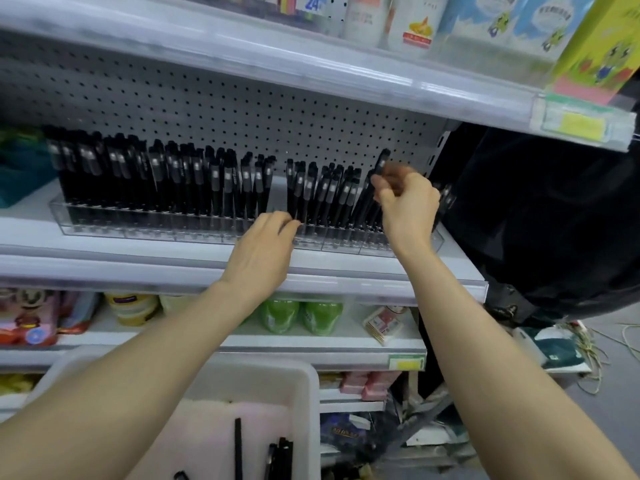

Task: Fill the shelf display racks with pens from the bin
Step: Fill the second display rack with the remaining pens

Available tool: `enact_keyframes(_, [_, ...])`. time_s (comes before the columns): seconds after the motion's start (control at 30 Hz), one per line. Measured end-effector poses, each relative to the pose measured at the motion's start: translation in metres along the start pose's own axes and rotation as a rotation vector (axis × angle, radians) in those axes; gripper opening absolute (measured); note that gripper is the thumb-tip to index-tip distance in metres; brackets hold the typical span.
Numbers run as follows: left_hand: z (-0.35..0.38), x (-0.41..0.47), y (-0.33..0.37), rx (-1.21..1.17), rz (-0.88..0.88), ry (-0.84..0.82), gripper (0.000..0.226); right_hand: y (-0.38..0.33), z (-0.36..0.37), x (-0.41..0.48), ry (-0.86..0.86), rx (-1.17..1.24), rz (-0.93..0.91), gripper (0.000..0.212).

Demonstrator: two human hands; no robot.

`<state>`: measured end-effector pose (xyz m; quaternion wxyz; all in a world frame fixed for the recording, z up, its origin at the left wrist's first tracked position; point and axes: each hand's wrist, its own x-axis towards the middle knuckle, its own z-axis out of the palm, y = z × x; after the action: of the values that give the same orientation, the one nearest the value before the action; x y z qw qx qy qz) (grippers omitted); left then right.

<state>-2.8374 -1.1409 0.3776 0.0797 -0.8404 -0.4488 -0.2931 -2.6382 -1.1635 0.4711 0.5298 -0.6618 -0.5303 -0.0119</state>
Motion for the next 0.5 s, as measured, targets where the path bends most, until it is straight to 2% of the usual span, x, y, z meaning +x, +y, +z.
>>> enact_keyframes(0.27, [0.005,0.000,-0.001,-0.007,0.006,0.041,0.050,0.018,0.021,-0.013,-0.139,-0.063,0.069,0.021])
enact_keyframes(0.5, [0.007,-0.002,-0.002,-0.016,0.009,0.047,0.051,0.019,0.025,-0.018,-0.126,-0.096,0.106,0.023])
